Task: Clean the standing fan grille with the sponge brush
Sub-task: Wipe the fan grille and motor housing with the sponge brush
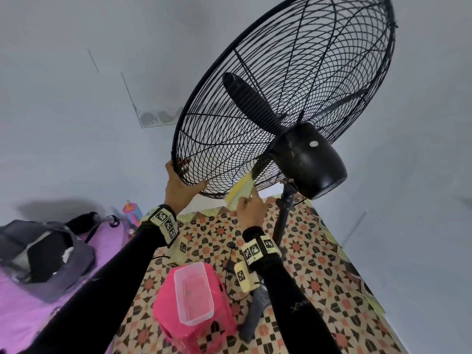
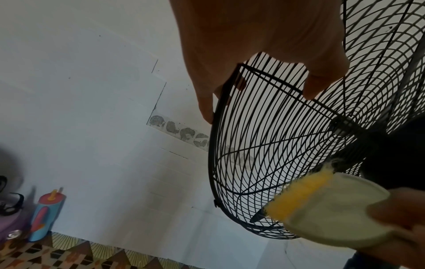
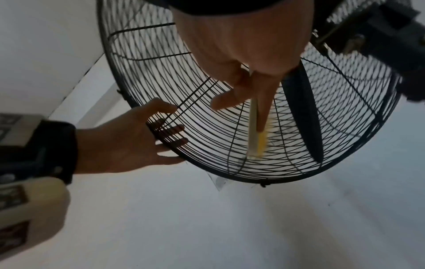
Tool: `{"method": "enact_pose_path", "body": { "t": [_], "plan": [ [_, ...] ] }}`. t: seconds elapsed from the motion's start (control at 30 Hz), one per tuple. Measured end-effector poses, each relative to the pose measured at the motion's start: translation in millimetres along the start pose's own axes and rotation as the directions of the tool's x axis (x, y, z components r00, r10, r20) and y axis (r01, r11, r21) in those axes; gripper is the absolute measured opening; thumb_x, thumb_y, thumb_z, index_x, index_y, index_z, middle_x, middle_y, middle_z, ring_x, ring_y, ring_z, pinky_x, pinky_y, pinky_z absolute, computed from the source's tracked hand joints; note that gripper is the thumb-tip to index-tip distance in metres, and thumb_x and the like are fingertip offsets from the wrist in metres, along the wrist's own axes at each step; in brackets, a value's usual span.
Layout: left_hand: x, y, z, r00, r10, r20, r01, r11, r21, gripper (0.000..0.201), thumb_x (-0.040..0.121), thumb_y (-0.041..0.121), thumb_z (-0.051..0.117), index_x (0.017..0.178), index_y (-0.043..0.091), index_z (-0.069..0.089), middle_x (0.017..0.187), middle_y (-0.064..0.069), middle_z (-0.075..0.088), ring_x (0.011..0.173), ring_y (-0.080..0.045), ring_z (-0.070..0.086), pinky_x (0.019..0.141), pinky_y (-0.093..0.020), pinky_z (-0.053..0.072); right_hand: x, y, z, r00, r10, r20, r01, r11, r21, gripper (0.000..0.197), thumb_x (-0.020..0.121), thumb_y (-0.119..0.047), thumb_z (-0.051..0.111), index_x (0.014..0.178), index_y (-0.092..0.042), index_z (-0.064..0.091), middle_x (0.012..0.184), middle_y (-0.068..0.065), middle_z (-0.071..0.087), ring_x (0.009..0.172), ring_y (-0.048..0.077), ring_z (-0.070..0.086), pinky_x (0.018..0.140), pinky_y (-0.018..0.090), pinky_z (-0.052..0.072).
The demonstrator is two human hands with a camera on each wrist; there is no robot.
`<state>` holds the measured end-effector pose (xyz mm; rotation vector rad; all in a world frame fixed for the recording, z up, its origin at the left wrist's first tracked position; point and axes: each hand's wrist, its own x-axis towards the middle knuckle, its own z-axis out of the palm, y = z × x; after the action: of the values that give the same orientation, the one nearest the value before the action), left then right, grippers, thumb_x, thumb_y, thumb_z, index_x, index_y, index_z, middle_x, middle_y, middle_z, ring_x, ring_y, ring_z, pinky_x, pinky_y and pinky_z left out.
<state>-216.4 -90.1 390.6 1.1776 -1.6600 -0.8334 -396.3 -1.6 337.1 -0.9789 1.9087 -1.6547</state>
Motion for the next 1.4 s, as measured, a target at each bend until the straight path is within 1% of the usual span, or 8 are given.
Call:
{"method": "enact_pose_path", "body": {
  "t": [0.2,0.37,0.57,0.7,0.87,1.03,1.23,1.4],
  "plan": [
    [-2.4,3.6,3.8,1.0,0.003,0.0,-0.003,1.0,0.006,0.099,0.073,0.04,0.089,0.145,0.023,0.024,0.133,0.011,0.056,0.116,-0.018,0.06,0.106,-0.042,0.047,13.0,-7.1,-13.1,0.962,0.071,-0.265,-0.011,0.974,0.224,0.049,0.104,-0.008,0.047,0.153,-0.011,0.04,0.11,0.009,0.063,0.059,0.01,0.072,0.054,0.026,0.061],
    [-0.9,1.3,1.3,1.0,0.001,0.003,-0.001,1.0,-0.008,0.098,0.072,0.042,0.088,0.144,0.026,0.025,0.137,0.011,0.056,0.119,-0.018,0.06,0.109,-0.049,0.048,-0.3,8.8,16.5,0.997,0.08,-0.01,-0.08,0.997,-0.012,0.053,0.1,-0.012,0.056,0.151,-0.02,0.044,0.122,0.014,0.063,0.072,0.02,0.073,0.055,0.034,0.063],
    [-1.1,1.4,3.6,1.0,0.002,0.012,-0.002,0.999,-0.038,0.099,0.074,0.035,0.09,0.146,0.025,0.023,0.136,0.011,0.054,0.12,-0.016,0.059,0.109,-0.045,0.048,9.0,-5.4,-8.7,0.968,0.092,-0.233,-0.046,0.98,0.195,0.047,0.102,-0.007,0.052,0.149,-0.008,0.047,0.112,0.009,0.065,0.066,0.006,0.07,0.058,0.021,0.059],
    [1.9,-9.5,-4.3,0.998,0.018,0.058,-0.015,0.998,-0.055,0.11,0.07,0.032,0.097,0.153,0.026,0.026,0.143,0.012,0.052,0.126,-0.007,0.054,0.11,-0.038,0.045,-14.8,16.3,15.3,0.998,0.049,0.037,-0.051,0.997,0.05,0.044,0.101,-0.008,0.055,0.144,-0.013,0.053,0.119,0.011,0.067,0.068,0.018,0.073,0.052,0.021,0.058],
    [16.7,-12.9,-11.6,0.987,0.038,0.157,-0.021,0.994,-0.111,0.098,0.063,0.026,0.1,0.142,0.027,0.043,0.134,0.018,0.055,0.121,0.012,0.052,0.105,-0.024,0.047,-5.9,6.4,6.6,0.942,0.162,-0.294,-0.094,0.968,0.231,0.042,0.101,-0.005,0.054,0.143,-0.007,0.051,0.112,0.006,0.061,0.06,-0.004,0.065,0.05,0.012,0.052],
    [34.5,-22.8,-16.1,0.951,0.112,0.287,-0.067,0.985,-0.16,0.099,0.063,0.024,0.1,0.137,0.026,0.034,0.144,0.012,0.051,0.134,0.001,0.051,0.115,-0.035,0.044,-33.0,24.3,47.2,0.991,0.135,-0.023,-0.137,0.987,-0.083,0.036,0.1,-0.019,0.058,0.135,-0.013,0.061,0.106,0.001,0.067,0.057,0.006,0.06,0.045,0.015,0.048],
    [45.6,-31.0,-15.1,0.907,0.168,0.387,-0.105,0.978,-0.179,0.106,0.065,0.027,0.099,0.144,0.025,0.028,0.148,0.001,0.048,0.134,-0.007,0.051,0.114,-0.039,0.044,-39.4,6.8,46.4,0.915,0.145,-0.377,-0.134,0.989,0.057,0.04,0.097,-0.01,0.058,0.137,-0.01,0.062,0.098,0.013,0.074,0.081,0.028,0.072,0.049,0.005,0.045],
    [60.3,-41.9,-20.7,0.85,0.206,0.484,-0.149,0.977,-0.154,0.091,0.064,0.047,0.098,0.133,0.047,0.039,0.139,0.007,0.051,0.125,0.003,0.051,0.111,-0.036,0.045,-66.9,22.7,93.0,0.955,0.219,-0.198,-0.224,0.975,-0.001,0.039,0.097,-0.014,0.059,0.136,-0.007,0.062,0.077,0.014,0.07,0.065,0.029,0.064,0.056,0.021,0.047]
  ]
}}
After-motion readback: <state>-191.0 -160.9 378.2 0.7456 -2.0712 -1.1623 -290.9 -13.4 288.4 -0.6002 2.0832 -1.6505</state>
